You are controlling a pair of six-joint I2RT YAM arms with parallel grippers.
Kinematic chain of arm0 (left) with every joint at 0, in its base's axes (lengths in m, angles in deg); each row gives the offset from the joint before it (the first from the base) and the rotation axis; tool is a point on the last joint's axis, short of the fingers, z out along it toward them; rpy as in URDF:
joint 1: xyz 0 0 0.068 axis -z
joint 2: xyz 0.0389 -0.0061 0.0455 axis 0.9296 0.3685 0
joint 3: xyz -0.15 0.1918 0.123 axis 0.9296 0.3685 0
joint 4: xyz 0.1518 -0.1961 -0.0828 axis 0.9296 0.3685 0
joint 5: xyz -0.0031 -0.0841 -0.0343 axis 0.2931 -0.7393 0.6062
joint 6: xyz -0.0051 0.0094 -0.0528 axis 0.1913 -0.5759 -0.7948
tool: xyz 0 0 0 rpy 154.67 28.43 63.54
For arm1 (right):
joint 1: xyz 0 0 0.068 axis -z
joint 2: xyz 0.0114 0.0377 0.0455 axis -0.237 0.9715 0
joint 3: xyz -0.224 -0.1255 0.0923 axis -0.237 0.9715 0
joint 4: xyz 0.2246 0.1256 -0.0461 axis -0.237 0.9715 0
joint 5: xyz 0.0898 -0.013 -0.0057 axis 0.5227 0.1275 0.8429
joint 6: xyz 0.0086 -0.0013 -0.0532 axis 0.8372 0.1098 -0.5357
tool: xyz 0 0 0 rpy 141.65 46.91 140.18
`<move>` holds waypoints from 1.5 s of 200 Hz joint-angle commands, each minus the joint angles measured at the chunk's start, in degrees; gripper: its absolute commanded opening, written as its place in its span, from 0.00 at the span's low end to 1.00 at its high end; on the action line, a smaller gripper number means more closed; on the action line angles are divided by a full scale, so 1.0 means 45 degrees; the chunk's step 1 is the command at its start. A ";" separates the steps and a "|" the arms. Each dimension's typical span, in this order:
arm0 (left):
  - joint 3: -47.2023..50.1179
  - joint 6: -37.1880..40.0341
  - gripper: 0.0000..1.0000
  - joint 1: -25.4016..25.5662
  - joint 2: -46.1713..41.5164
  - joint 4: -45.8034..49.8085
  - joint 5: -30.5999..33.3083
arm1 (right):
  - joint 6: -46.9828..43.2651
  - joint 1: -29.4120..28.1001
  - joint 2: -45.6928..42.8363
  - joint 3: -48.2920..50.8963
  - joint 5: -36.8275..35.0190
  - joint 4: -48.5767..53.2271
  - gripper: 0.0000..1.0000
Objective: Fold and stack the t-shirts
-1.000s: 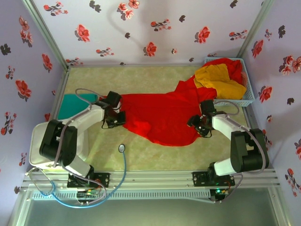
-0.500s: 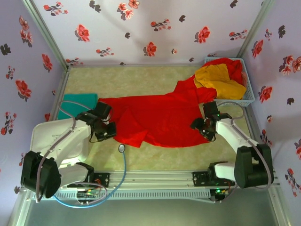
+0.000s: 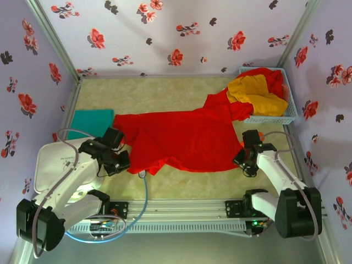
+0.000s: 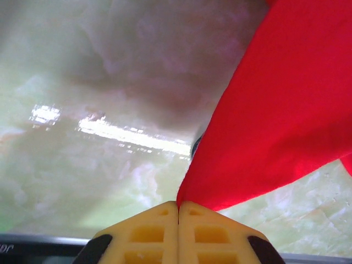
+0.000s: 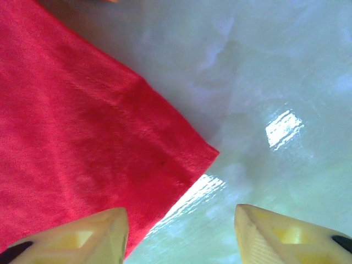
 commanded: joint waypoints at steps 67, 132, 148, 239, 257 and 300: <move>0.0378 -0.3430 0.00 0.1217 -0.3050 0.3612 0.0183 | 0.0238 0.0121 0.0820 0.0504 -0.0526 -0.1773 0.42; -0.1108 -0.4601 0.00 0.1789 -0.4755 0.5134 0.0014 | 0.0124 0.0123 0.0831 0.0347 -0.0420 -0.1678 0.12; -0.1392 -0.4870 0.00 0.1843 -0.5071 0.5349 0.0003 | 0.0080 0.0113 0.0672 0.0232 -0.0380 -0.1443 0.06; -0.3168 -0.5657 0.00 0.1858 -0.5450 0.5737 0.1765 | -0.0123 0.0114 -0.0503 -0.0707 0.0172 -0.0101 0.00; -0.3419 -0.5181 0.00 0.1853 -0.5357 0.4891 0.1484 | -0.0290 0.0113 -0.0429 -0.0847 0.0278 0.0065 0.00; -0.2058 -0.4920 0.00 0.2028 -0.4726 0.4945 0.0660 | -0.0692 0.0113 -0.0191 -0.1026 0.0453 0.0227 0.00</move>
